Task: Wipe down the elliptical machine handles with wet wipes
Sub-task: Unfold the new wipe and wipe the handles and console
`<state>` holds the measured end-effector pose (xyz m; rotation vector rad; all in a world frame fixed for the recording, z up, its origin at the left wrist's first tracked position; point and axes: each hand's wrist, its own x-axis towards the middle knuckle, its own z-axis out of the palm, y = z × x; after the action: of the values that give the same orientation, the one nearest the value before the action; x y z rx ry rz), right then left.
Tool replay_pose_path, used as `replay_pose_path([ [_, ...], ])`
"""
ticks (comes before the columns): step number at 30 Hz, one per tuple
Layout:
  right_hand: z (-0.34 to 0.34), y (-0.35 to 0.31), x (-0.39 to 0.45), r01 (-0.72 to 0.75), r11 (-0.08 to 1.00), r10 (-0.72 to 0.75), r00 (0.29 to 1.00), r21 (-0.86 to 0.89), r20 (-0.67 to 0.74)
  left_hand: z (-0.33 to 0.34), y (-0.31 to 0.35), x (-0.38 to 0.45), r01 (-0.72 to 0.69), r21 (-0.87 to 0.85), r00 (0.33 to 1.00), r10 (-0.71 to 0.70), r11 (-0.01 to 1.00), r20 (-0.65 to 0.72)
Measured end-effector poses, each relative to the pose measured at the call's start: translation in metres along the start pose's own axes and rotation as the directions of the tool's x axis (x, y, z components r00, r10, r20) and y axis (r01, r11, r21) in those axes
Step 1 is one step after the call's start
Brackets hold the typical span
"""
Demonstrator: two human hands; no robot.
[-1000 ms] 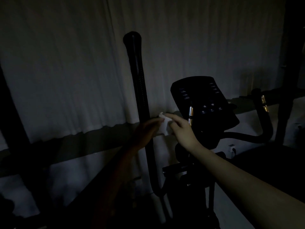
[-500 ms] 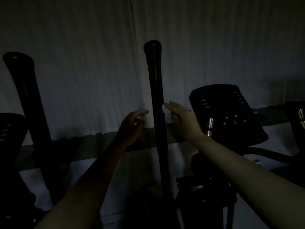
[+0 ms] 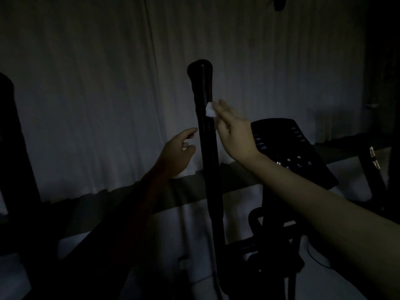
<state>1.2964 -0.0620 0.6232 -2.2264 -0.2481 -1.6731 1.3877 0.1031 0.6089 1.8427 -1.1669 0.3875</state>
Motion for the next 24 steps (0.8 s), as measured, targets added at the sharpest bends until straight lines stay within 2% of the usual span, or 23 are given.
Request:
replay_pose_path([
  [3, 0.008, -0.002, -0.019, 0.066, 0.998, -0.064, 0.993, -0.021, 0.097, 0.001, -0.006, -0.002, 0.034, -0.042, 0.999, -0.034, 0.999, 0.004],
  [10, 0.016, -0.008, -0.082, -0.044, 0.995, 0.054, 0.991, -0.087, 0.12, 0.01, -0.024, -0.021, 0.103, -0.1, 0.995, -0.104, 0.99, 0.002],
  [15, 0.003, -0.022, -0.015, -0.051, 0.995, 0.052, 0.999, -0.09, 0.008, 0.004, -0.026, -0.02, 0.101, -0.127, 0.995, -0.102, 0.987, -0.006],
  [17, 0.005, -0.029, 0.014, -0.074, 0.99, 0.079, 0.996, -0.123, 0.037, 0.0, -0.023, -0.019, 0.081, -0.1, 0.997, -0.081, 0.992, -0.002],
  [20, 0.016, -0.024, 0.01, -0.018, 0.978, 0.04, 0.994, -0.206, 0.102, -0.002, -0.02, -0.019, 0.063, -0.047, 0.998, -0.063, 0.997, 0.008],
  [24, 0.024, -0.012, -0.069, 0.099, 0.97, -0.067, 0.987, -0.22, 0.149, 0.002, -0.026, -0.024, 0.081, -0.002, 0.996, -0.081, 0.997, 0.035],
])
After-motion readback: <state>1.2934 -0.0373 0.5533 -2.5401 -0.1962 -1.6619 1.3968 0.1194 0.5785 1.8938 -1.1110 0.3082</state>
